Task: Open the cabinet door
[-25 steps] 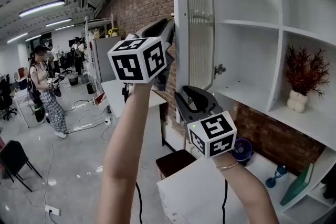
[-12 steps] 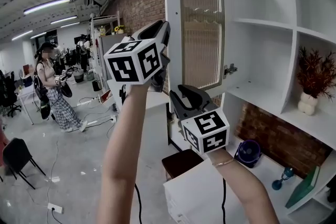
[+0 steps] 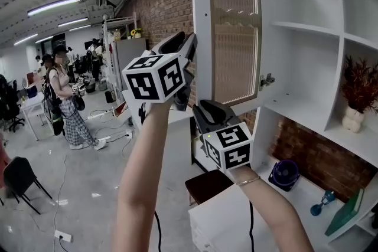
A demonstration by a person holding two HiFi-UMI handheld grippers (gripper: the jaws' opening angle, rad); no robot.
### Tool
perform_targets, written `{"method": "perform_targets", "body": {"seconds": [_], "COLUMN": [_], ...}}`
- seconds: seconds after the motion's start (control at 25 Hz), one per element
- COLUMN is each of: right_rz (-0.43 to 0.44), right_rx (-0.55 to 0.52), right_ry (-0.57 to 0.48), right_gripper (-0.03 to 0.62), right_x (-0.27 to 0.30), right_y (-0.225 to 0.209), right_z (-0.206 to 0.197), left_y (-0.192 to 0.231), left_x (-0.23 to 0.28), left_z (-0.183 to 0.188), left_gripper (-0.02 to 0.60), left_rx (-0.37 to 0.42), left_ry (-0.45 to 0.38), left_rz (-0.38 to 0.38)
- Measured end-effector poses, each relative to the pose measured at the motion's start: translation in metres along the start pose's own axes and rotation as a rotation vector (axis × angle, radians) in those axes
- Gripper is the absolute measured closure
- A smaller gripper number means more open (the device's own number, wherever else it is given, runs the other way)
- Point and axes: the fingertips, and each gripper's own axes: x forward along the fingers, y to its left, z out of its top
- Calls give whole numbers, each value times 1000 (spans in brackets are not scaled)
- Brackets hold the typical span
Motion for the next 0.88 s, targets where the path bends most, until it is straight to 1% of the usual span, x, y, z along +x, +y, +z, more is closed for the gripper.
{"method": "perform_targets", "body": {"seconds": [0.04, 0.28, 0.48, 0.88], "right_rz": [-5, -25, -46, -23], "right_rx": [0, -4, -9, 12], "right_ry": [-3, -8, -18, -16], "right_gripper": [520, 526, 539, 537], "right_x": [1, 7, 8, 2], "right_y": [-1, -6, -6, -4], "right_z": [-1, -2, -2, -1], "left_y": [2, 9, 13, 11], "left_x": [0, 3, 0, -10], "left_z": [-2, -11, -10, -18], "left_gripper": [479, 483, 483, 486], "left_rx": [-3, -7, -2, -19], "left_ry": [1, 5, -1, -5], "left_rz": [-1, -1, -2, -1]}}
